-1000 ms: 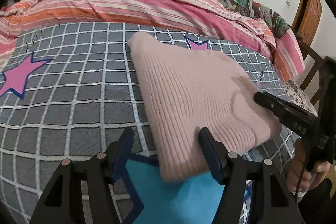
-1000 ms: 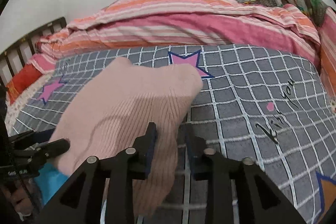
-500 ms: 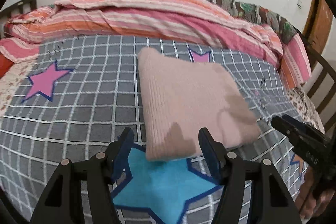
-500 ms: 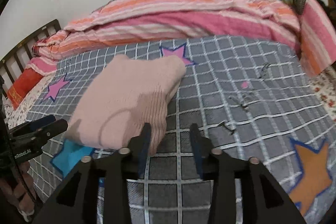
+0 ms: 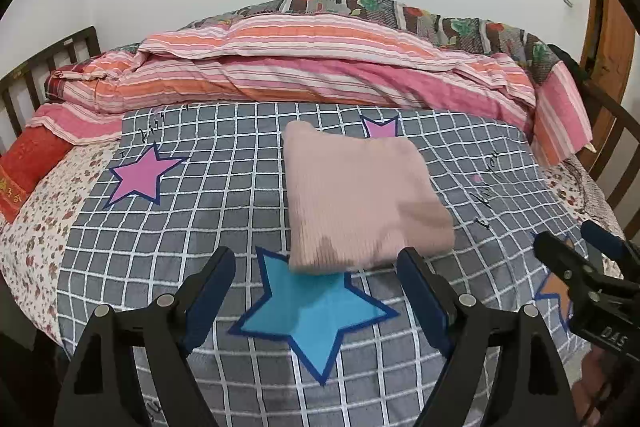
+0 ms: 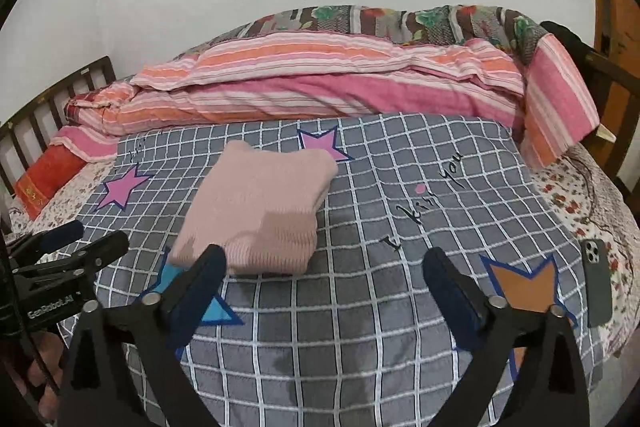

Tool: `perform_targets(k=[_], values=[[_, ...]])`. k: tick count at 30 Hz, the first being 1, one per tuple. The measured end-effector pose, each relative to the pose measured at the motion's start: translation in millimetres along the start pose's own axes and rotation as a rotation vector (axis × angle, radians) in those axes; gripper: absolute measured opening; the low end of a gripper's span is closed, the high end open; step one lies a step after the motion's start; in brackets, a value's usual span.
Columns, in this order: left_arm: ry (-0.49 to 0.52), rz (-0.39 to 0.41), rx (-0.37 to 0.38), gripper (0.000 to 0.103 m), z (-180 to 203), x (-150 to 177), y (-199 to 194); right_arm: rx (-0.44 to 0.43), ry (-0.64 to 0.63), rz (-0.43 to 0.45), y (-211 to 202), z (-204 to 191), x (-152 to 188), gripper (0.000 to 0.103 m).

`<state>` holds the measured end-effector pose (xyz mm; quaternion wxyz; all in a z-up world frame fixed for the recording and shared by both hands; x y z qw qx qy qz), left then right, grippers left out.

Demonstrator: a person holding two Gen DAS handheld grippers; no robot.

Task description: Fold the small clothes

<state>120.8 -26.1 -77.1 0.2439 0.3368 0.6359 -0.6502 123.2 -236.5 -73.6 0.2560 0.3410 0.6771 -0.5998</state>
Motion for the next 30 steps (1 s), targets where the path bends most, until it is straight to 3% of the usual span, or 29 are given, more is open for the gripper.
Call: perform_targets(k=[8, 30], values=[[0.016, 0.024, -0.023, 0.082, 1.6, 7.0, -26.2, 0.019, 0.013, -0.015, -18.2, 4.6, 9.7, 0.101], [0.009, 0.019, -0.024, 0.082, 1.4, 10.3, -30.3, 0.039, 0.001, 0.001, -27.2, 8.4, 11.0, 0.101]])
Point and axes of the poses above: each gripper's, at about its wrist camera, not at the fingertips, and y roughly the way its jaws point, z to its right, x to its underside, the point moved 8 cm from there along y, roughly the way its jaws point, and after that the axes turned 7 degrees about y, right-handed, at the moved point
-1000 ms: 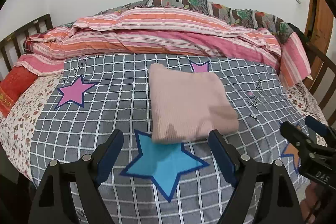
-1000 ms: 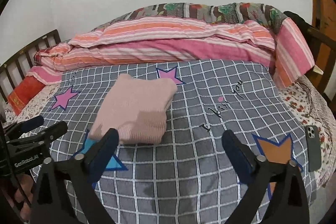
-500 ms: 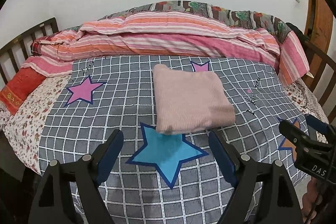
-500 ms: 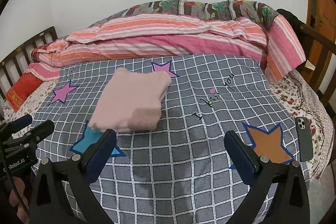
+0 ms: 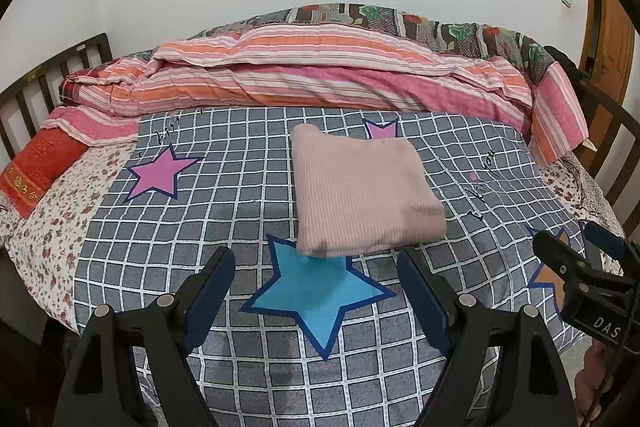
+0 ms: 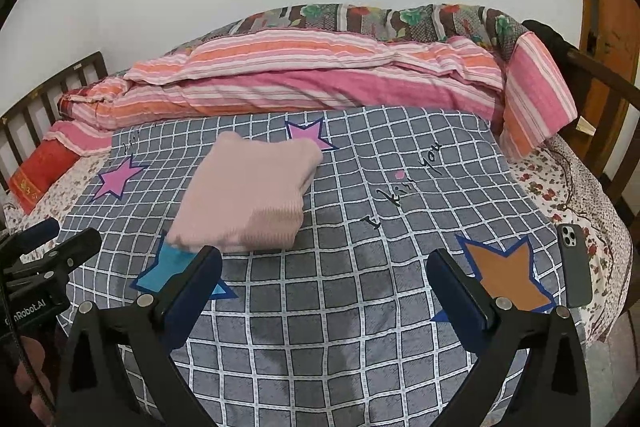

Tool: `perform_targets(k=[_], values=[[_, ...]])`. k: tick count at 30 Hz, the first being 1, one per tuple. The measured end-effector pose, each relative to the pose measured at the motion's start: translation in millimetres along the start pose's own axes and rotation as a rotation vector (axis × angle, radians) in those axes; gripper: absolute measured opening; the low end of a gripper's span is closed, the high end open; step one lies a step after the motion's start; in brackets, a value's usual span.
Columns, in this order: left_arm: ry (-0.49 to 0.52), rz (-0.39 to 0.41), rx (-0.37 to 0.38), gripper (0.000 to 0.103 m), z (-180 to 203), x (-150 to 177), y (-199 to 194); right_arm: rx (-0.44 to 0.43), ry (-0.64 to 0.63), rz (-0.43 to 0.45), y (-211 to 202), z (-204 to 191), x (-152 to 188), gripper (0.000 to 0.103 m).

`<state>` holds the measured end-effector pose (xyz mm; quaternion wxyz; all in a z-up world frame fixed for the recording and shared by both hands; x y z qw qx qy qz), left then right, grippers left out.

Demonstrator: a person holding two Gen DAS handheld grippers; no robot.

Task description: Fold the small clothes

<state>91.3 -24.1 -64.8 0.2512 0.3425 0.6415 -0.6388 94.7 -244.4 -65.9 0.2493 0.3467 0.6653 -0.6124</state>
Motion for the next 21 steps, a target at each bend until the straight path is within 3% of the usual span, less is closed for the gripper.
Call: perform_targets(k=[21], values=[[-0.009, 0.004, -0.004, 0.082, -5.3, -2.9, -2.4, -0.002, 0.005, 0.003, 0.7, 2.2, -0.9, 0.101]])
Point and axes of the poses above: each gripper's, at about its wrist camera, not at the fingertips, and y roughly the way its jaws point, z to its right, x to its underside, the point moved 8 cm from there along y, roughly the way its jaws point, and after that the axes turned 7 degrees about y, right-handed, at the moved point
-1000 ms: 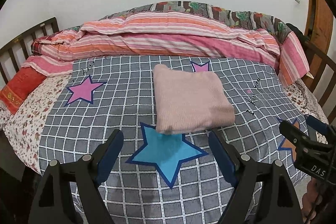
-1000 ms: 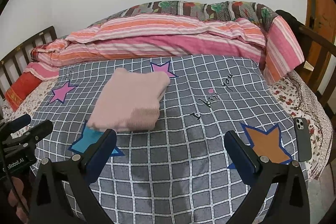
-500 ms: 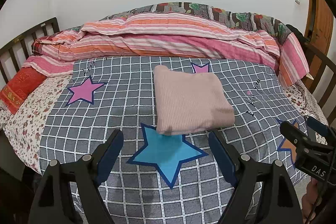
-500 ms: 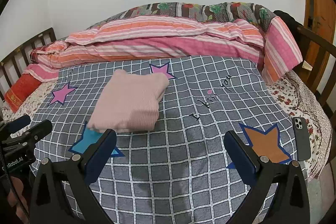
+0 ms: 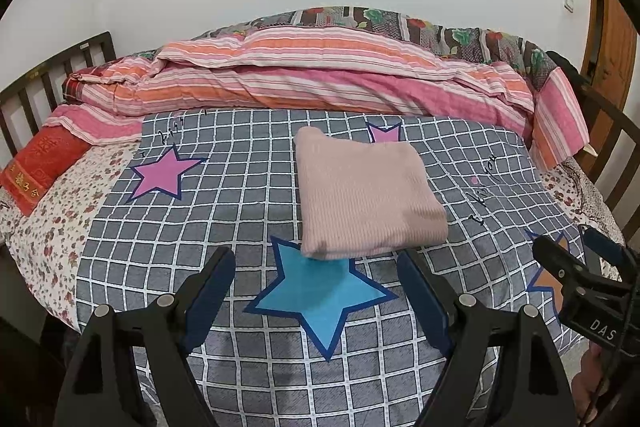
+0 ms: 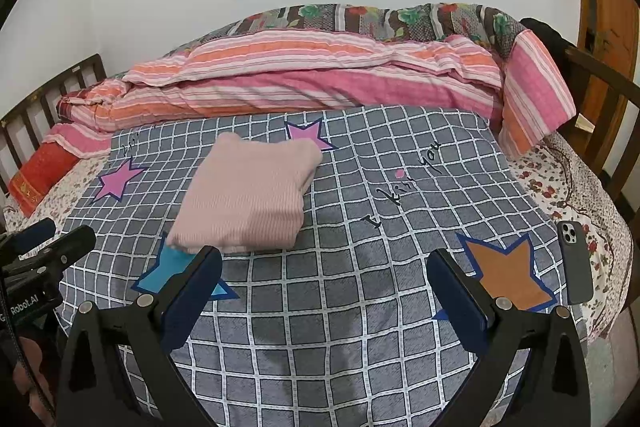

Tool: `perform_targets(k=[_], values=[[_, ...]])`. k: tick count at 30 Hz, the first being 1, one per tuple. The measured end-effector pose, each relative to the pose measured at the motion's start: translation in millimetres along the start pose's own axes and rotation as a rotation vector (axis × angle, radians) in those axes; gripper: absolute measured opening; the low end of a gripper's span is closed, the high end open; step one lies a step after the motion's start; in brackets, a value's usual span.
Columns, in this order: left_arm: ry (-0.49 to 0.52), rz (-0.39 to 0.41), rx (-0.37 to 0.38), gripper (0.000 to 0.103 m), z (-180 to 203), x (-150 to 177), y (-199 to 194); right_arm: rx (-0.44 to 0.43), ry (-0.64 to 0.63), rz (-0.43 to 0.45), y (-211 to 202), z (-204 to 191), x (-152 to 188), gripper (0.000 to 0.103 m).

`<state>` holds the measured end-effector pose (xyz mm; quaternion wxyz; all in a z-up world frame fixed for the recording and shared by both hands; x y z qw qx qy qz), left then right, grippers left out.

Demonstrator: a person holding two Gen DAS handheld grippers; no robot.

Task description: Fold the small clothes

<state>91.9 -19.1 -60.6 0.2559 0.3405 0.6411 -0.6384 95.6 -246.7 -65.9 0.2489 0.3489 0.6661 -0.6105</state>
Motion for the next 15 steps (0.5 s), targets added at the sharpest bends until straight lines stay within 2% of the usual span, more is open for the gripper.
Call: perform_targets(k=[15], values=[[-0.003, 0.003, 0.0, 0.082, -4.1, -1.7, -1.2, 0.008, 0.002, 0.003, -3.6, -0.2, 1.4, 0.101]])
Point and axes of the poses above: each gripper's, at about its wrist camera, not at the fingertips, and y roughly the way its jaws point, z to its right, x to its underside, the point moved 8 cm from there along y, roughly the way its jaws point, and after that the axes turned 7 degrees about y, right-handed, at the moved point
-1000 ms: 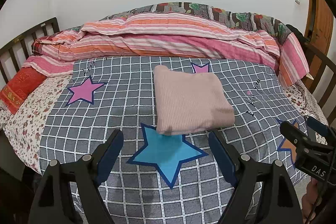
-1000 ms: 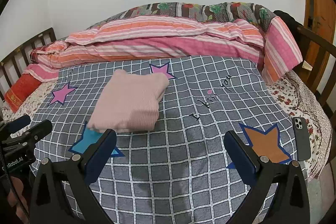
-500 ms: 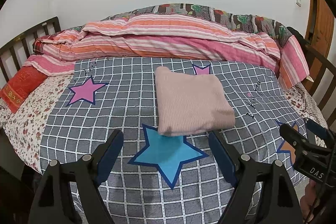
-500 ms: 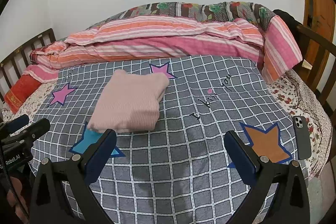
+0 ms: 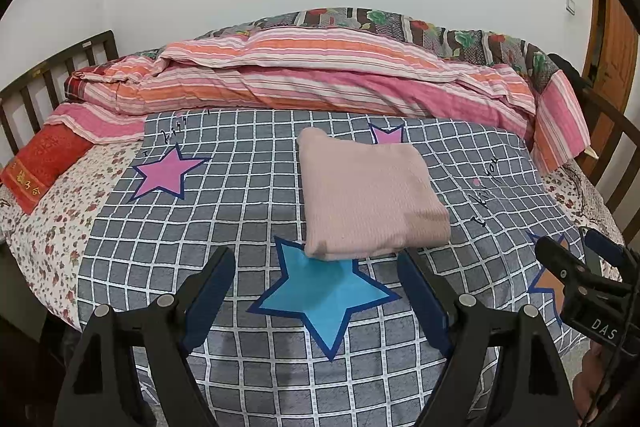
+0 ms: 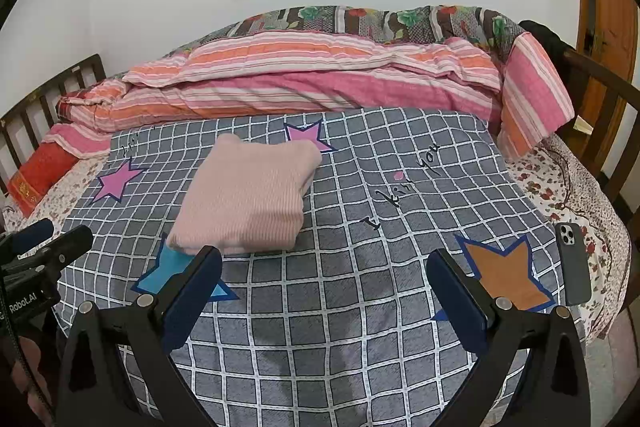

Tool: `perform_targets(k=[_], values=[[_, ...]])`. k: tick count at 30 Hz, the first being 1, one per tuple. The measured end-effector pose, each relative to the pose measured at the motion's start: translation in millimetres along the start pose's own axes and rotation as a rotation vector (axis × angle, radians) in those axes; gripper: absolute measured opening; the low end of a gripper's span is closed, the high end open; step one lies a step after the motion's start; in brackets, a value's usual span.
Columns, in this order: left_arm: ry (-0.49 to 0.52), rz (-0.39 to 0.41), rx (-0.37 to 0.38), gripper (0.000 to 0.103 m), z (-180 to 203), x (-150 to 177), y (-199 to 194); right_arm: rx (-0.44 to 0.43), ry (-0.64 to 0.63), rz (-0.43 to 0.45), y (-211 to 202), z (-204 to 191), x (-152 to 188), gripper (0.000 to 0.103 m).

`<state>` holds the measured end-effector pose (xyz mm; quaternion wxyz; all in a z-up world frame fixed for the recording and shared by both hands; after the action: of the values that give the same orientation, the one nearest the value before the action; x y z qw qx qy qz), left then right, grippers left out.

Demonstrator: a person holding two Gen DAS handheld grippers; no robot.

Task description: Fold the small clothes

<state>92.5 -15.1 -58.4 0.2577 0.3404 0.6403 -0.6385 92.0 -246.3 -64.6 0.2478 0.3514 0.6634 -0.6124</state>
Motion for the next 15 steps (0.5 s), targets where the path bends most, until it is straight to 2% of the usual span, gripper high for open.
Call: perform_targets(k=[15], values=[[-0.001, 0.001, 0.0, 0.082, -2.5, 0.1, -1.0, 0.005, -0.002, 0.004, -2.7, -5.3, -2.5, 0.101]])
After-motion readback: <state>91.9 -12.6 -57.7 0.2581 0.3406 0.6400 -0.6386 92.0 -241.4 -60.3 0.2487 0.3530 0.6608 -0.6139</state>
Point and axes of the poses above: each gripper's, at about its wrist camera, not at the fingertips, and y roughly the way its jaws point, z to its right, x to its underside, the point moved 8 cm from there along y, roughly the way its jaws point, and after that the axes turned 7 degrees about y, right-handed, at the moved point
